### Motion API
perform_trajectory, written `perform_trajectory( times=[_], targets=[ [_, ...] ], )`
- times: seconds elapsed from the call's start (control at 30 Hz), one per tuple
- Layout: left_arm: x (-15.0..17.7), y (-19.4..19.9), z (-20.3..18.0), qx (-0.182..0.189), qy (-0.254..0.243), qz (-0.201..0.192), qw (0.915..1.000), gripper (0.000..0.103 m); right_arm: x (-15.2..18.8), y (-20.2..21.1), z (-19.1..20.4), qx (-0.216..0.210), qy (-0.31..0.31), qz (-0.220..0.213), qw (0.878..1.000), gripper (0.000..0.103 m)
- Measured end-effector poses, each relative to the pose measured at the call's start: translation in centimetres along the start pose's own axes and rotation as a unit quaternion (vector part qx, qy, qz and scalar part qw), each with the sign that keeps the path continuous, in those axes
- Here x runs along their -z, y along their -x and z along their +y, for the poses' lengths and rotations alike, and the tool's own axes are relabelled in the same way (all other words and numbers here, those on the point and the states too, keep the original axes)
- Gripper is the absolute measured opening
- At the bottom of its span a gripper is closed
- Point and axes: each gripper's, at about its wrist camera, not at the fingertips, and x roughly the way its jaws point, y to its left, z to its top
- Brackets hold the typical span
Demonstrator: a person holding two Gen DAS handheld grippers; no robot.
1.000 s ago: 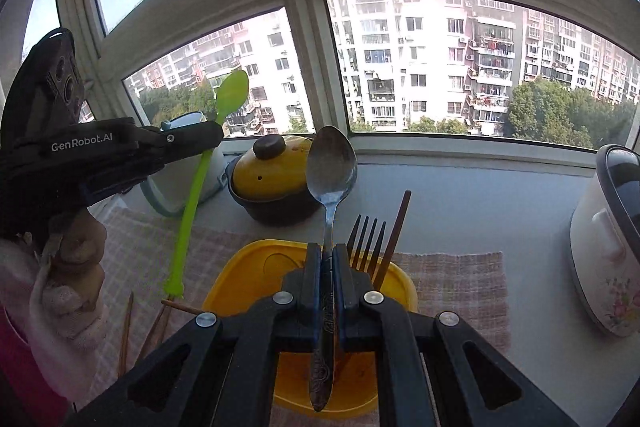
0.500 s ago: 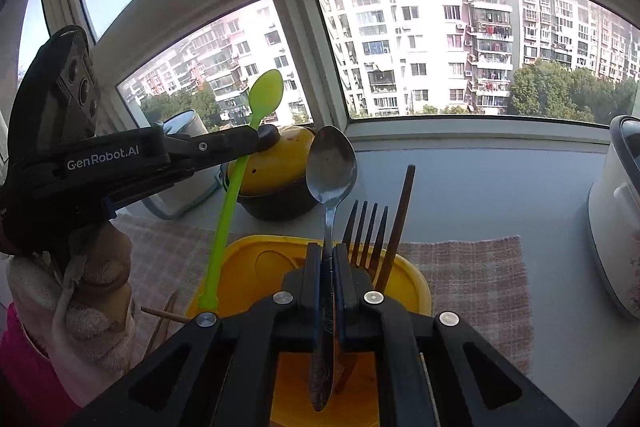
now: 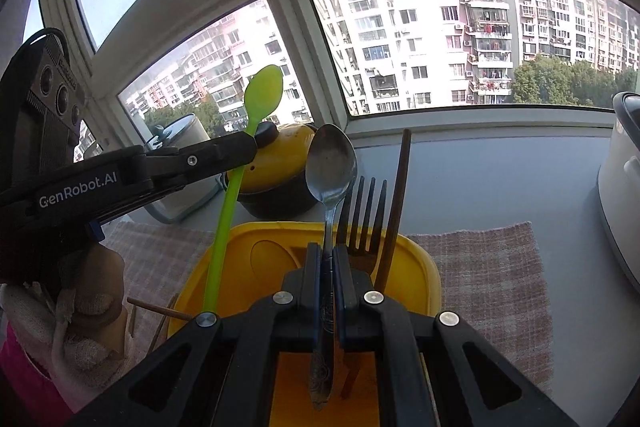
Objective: Organize utensils
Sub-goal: 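Lower both spoons into the container and open both grippers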
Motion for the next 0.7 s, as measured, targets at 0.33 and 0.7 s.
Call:
perform_trajectory(
  times=[0.33,0.7],
  targets=[
    [1.5,0.8,-0.2,0.0,-0.002,0.008,1.0,0.002,0.2,1.1,-0.1,0.001,0.006,-0.008,1.0,0.003],
    [2.6,2.2,-0.6,-0.001,-0.003,0.021,0.9998,0.002,0.1,0.7,0.0,0.001,0.002,-0.012,1.0,0.003]
  ],
)
